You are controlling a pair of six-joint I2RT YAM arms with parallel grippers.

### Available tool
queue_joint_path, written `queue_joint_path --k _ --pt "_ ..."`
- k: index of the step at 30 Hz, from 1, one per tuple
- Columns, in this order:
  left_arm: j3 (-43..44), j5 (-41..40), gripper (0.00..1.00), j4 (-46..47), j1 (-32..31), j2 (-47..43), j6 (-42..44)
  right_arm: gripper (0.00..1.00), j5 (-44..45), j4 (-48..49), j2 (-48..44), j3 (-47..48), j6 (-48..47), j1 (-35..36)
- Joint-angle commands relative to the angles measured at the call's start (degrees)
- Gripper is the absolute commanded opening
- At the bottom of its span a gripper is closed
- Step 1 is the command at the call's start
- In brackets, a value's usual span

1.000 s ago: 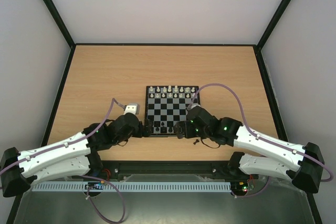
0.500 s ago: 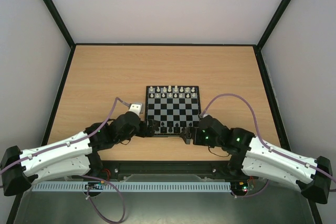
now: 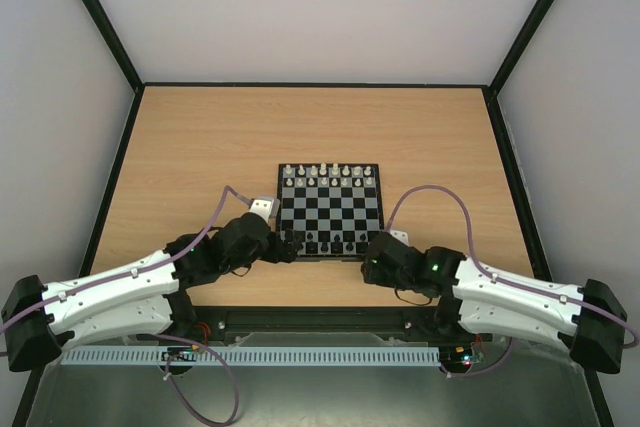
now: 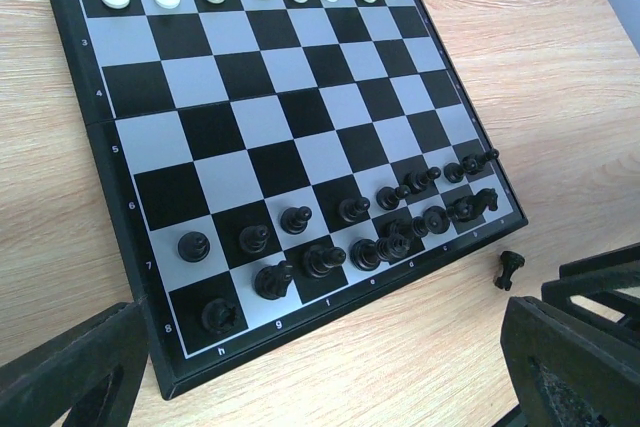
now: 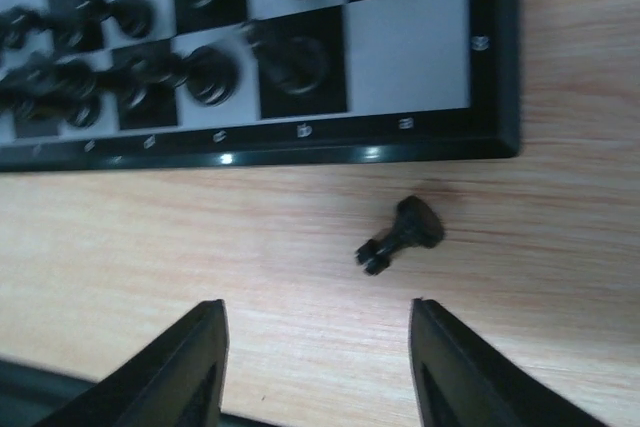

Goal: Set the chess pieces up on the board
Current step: Pick up the chess piece at the center of the board.

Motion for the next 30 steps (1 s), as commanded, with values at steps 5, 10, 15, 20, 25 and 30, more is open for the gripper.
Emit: queue_joint_path --k 5,10,15,20,25,30 --pt "-0.56 -0.43 0.99 0.95 -0.24 0.3 -0.44 0.41 9.21 -1.46 3.51 -2.65 4.96 0.41" --pt "-0.01 -0.12 0.99 1.3 -0.22 1.69 -0.3 0.4 11.53 -0.79 4.39 -3.01 5.22 -0.21" --pt "0.21 0.19 0.99 1.6 -0.24 2.51 -0.11 0.4 10.36 2.14 6.64 -3.37 3.3 -1.64" --pt "0.04 0.1 0.99 1.48 -0.23 2.3 -0.32 0.39 8.76 4.13 8.55 -3.43 2.13 -2.56" --pt "-0.2 -0.05 0.99 1.34 -0.22 2.04 -0.5 0.36 7.82 4.95 9.32 -3.52 1.65 -2.75" --pt "-0.3 -0.23 0.99 1.15 -0.19 1.63 -0.5 0.35 5.98 6.36 10.72 -4.08 1.51 -2.74"
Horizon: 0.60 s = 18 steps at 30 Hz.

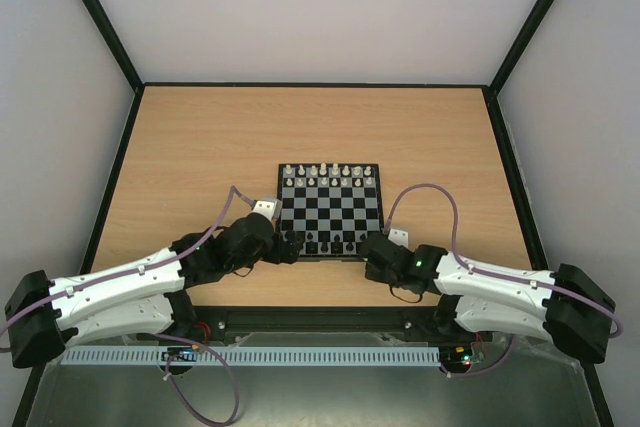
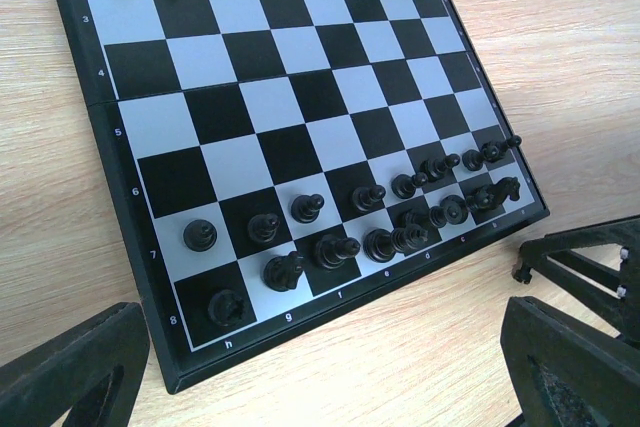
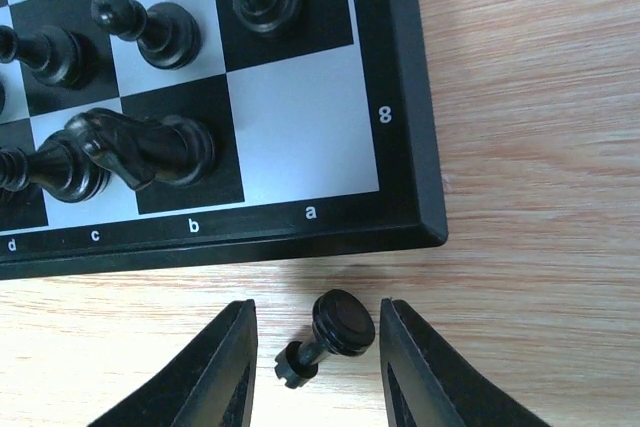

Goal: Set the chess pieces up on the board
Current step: Pick up the chess piece at the center of the board.

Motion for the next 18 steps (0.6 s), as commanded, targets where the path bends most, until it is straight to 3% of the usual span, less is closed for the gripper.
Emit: queue_joint_path --k 1,14,18 --pt "-0.29 -0.45 0.99 1.13 -0.18 -0.8 -0.04 0.34 -1.14 0.74 1.48 -1.67 -0.16 -0.18" --pt "-0.49 -0.36 0.99 1.39 -0.24 -0.51 0.04 0.26 -1.99 2.18 3.11 -2.64 -0.16 -0.28" --pt "-0.51 -0.32 0.99 1.39 -0.2 -0.54 0.04 0.29 -1.52 1.84 3.95 -2.03 -0.65 -0.63"
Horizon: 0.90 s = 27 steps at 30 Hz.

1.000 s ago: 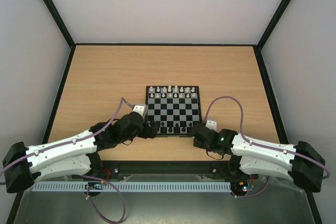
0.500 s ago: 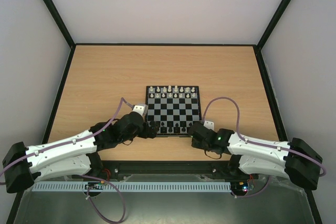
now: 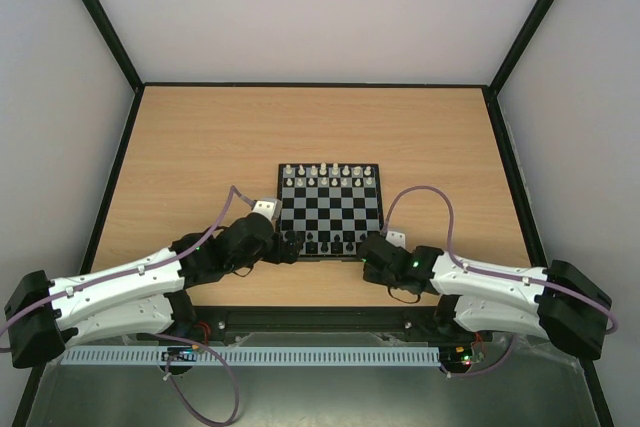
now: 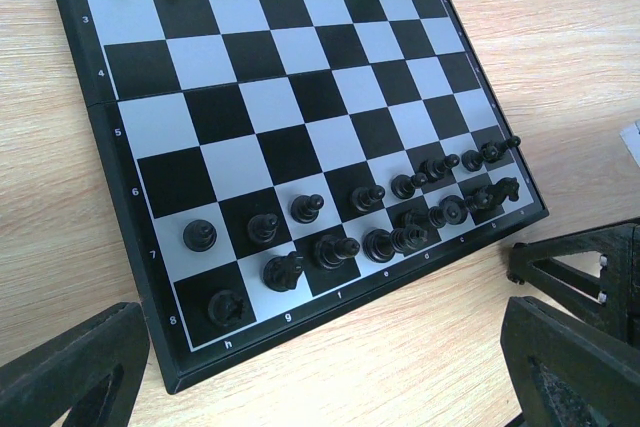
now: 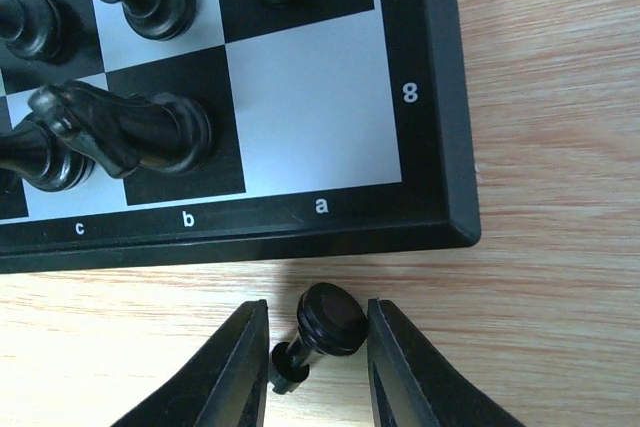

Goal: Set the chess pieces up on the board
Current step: Pick up the chess piece at the center of the board.

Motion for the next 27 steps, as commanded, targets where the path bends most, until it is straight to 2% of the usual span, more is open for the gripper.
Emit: queue_joint_path --k 1,7,10,12,18,27 --pt "-0.57 -0.29 0.99 1.38 -0.24 -0.46 0.07 0.3 0.73 -2.13 1.68 -0.29 -0.65 -0.73" --pt "-0.54 -0.36 0.99 1.03 -0.24 -1.07 0.04 0.33 1.92 -3.58 1.78 0.24 -1.63 -2.19" --pt "-0.48 -0.36 0.99 1.09 -0.24 -0.98 0.06 0.27 2.09 -3.64 2.13 0.27 -1.88 -2.37" --pt "-0.3 -0.28 0.99 1.2 -0.2 -0.79 0.2 0.17 1.96 -3.52 2.41 0.16 -1.94 -2.39" --pt "-0.47 0.34 0.99 1.91 -0.19 -0.93 0.65 0.08 0.44 -3.02 0.82 0.82 -2.83 -2.37" --pt "-2.14 7.37 0.99 7.38 -0.19 -5.33 3.04 0.07 -3.73 -4.62 -9.35 6.61 -6.4 -2.39"
